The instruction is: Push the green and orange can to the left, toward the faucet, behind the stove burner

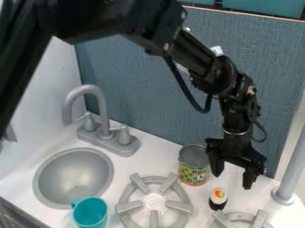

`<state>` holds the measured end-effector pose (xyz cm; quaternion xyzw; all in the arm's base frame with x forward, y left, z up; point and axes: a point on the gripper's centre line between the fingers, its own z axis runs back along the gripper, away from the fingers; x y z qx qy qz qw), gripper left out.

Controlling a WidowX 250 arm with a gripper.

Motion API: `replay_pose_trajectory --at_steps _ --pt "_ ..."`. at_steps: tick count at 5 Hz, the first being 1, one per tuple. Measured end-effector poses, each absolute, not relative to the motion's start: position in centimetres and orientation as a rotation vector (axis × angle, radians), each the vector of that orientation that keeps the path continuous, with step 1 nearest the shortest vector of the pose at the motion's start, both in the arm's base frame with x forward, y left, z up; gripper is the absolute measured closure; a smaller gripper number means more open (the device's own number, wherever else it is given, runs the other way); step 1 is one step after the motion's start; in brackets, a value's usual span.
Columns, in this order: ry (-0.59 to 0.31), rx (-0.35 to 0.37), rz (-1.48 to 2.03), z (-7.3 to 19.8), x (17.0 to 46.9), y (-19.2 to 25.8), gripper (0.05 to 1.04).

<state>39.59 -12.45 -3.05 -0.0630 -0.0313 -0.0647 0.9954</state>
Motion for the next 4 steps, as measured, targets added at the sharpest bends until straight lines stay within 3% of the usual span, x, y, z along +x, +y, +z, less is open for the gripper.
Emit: replay_pose_trajectory --at_steps 2,4 --pt "-0.086 -0.161 -0.147 -5.0 41.1 -13.2 0.083" --pt "-0.1 -0.147 -0.073 -7.2 42.5 -10.7 0.083"
